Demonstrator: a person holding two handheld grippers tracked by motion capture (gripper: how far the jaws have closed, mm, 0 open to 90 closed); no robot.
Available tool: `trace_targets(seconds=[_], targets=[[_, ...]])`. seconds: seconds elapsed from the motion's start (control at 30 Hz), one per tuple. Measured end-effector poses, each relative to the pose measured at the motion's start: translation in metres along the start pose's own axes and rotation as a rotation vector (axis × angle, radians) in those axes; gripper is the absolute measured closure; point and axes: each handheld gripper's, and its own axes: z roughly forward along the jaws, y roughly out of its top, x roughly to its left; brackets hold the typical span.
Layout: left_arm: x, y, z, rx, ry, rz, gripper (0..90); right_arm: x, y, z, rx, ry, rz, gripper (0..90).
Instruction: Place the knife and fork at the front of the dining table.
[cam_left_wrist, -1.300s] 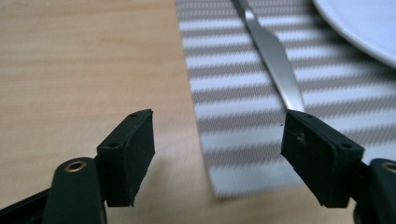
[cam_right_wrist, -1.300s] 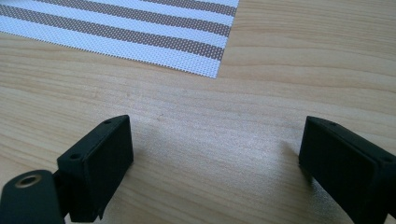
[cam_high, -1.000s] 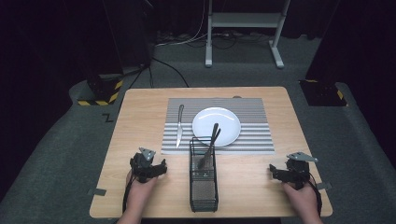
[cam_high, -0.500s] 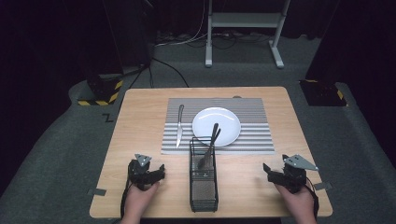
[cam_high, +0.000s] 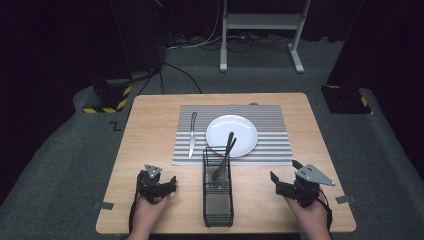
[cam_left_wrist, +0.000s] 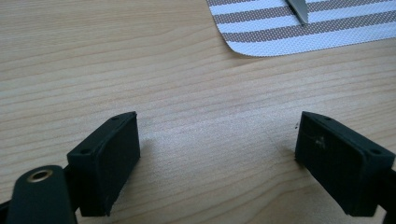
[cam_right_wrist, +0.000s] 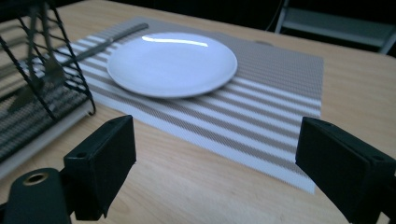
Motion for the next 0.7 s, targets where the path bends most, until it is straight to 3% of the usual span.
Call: trace_targets(seconds=[0.3,0.53,0.7], targets=[[0.0,0.0,0.0,0.0,-0.001,0.0,13.9,0.019,0.026,0.009,-0.045,-0.001,-0.011,12.2],[0.0,0.0,0.0,0.001,0.0,0.004,13.9,0.052,0.048,0.023,-0.098,0.062,-0.032,13.7],[0.0,0.0,0.0,0.001,-0.002,0.003,13.8,0.065,0.055,0.034,-0.109,0.088,-0.03,17.4]])
